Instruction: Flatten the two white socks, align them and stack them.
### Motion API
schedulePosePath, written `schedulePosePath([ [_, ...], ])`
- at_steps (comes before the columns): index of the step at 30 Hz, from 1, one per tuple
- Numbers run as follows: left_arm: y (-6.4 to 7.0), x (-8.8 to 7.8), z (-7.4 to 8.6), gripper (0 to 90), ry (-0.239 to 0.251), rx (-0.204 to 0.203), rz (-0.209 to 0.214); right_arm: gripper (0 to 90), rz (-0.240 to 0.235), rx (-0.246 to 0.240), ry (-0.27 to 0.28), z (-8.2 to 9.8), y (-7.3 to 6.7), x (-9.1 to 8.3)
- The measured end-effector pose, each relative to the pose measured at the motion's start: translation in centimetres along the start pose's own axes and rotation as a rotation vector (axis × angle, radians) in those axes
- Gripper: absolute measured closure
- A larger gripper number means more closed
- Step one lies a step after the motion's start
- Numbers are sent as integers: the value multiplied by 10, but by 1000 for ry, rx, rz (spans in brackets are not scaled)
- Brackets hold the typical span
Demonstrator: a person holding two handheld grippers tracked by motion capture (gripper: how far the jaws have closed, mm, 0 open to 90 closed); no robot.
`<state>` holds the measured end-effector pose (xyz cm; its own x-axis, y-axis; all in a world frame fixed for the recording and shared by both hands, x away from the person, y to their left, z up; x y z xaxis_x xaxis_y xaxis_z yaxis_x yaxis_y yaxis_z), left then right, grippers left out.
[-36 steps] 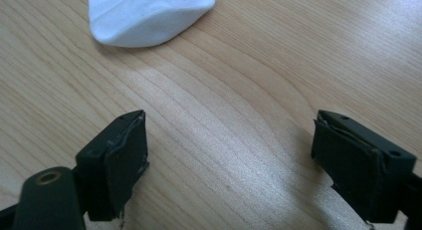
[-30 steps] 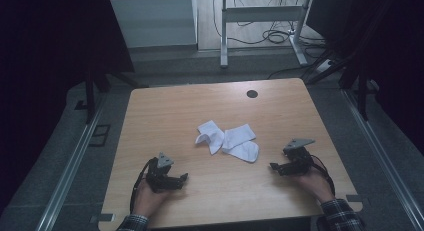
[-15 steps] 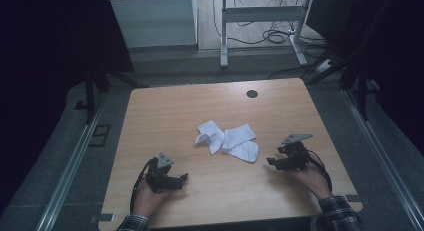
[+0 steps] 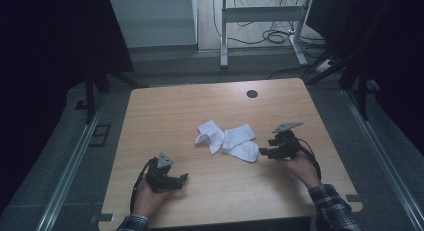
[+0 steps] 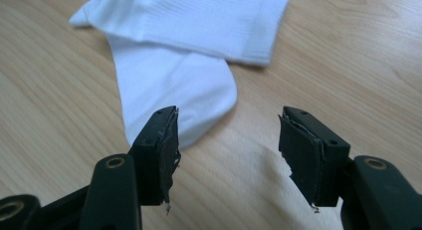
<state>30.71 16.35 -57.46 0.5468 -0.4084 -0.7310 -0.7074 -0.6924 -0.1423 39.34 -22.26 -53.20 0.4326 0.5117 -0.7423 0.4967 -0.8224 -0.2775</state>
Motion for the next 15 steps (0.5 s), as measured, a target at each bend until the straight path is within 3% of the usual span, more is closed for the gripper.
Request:
schedulePosePath([
  [6,0,0,0,97,0,0,0,418,10,6,9,-20,-6,11],
  [11,0,0,0,97,0,0,0,515,66,-25,13,-40,-10,26],
  [15,0,0,0,97,0,0,0,564,83,-11,15,-50,-9,36],
])
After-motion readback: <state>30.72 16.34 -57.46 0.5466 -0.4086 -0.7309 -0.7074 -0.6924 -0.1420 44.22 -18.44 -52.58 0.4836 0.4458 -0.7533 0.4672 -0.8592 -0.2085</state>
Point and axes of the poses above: each handheld gripper's, and its own axes: x roughly forward along the jaws, z roughly out of its underside, y roughly to its right, the point moved 4 cm from there along x, roughly forward along the jaws, and after that the axes turned 15 degrees about x, right-handed, at the moved point
